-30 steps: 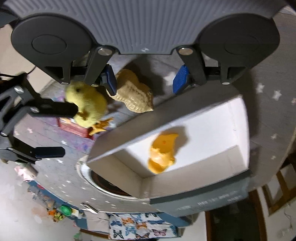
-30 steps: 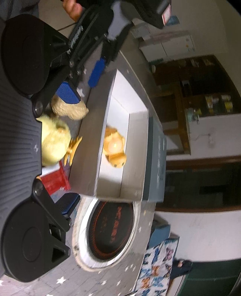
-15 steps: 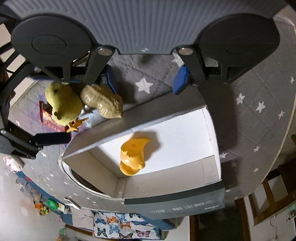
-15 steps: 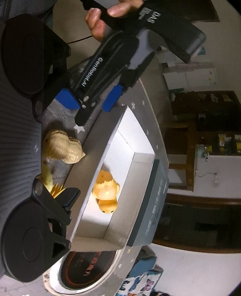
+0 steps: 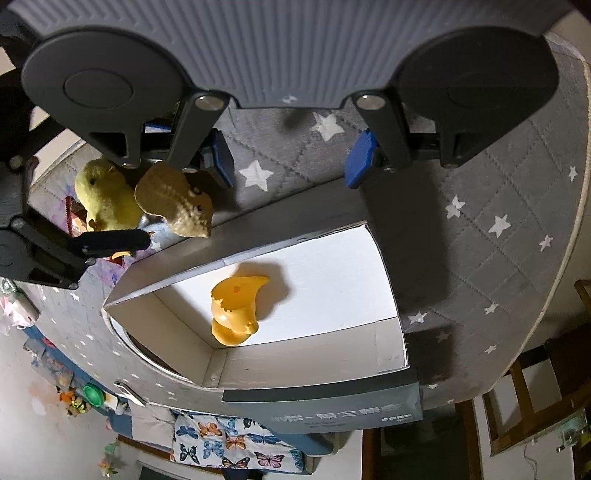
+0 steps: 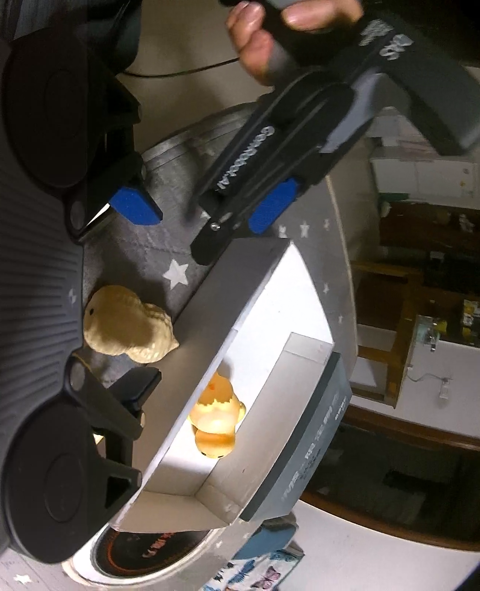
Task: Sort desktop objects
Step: 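Withdraw the left tool from the box toward the remaining toys, then lower the right tool over the tan peanut toy and close on it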
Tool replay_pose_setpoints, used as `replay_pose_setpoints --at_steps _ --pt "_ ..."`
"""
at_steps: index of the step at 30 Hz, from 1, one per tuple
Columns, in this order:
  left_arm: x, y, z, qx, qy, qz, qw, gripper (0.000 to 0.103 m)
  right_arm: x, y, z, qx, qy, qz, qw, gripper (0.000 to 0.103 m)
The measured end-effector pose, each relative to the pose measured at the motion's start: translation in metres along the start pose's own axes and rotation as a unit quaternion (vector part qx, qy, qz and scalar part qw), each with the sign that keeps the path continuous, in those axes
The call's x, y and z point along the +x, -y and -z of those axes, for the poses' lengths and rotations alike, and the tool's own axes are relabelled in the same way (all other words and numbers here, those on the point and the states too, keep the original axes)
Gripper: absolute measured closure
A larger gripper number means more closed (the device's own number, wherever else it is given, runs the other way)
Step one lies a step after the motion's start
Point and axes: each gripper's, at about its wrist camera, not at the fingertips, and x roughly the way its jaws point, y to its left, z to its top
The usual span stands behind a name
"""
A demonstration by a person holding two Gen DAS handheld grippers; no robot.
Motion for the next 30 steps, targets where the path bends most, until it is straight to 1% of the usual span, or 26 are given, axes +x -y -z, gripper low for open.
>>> replay_pose_setpoints --at_steps 2,6,10,12,13,17,19,21,27,30 --pt "0.0 0.002 0.0 0.001 0.001 0.006 1.0 0.038 0.005 0.002 0.001 0.003 -0.011 0.002 1.0 0.022" --pt "0.002 0.007 -0.001 0.006 0.003 0.017 0.9998 0.038 0.014 0.006 0.004 0.008 -0.032 0.006 0.999 0.025" --pt "0.007 0.011 -0.004 0.005 0.002 0.027 0.9996 0.038 0.016 0.012 0.008 0.018 -0.044 0.005 0.999 0.027" --pt "0.01 0.013 -0.005 0.006 0.002 0.031 0.9995 0.038 0.016 0.014 0.01 0.023 -0.05 0.005 0.998 0.03" --pt "0.011 0.014 -0.006 0.007 0.002 0.032 0.9994 0.038 0.017 0.016 0.011 0.026 -0.052 0.004 0.998 0.03" --pt "0.018 0.016 -0.008 0.008 -0.003 0.037 0.9993 0.038 0.017 0.016 0.012 0.028 -0.06 0.002 0.998 0.038" --pt "0.022 0.017 -0.008 0.007 -0.008 0.039 0.9992 0.038 0.017 0.016 0.013 0.028 -0.063 0.0 0.998 0.039" --pt "0.026 0.017 -0.008 0.006 -0.013 0.04 0.9991 0.038 0.017 0.015 0.013 0.028 -0.067 -0.001 0.997 0.043" --pt "0.034 0.017 -0.008 0.004 -0.026 0.041 0.9988 0.038 0.017 0.015 0.014 0.03 -0.078 -0.005 0.997 0.047" --pt "0.037 0.017 -0.008 0.006 -0.031 0.038 0.9988 0.038 0.02 0.015 0.008 0.025 -0.08 -0.003 0.996 0.049"
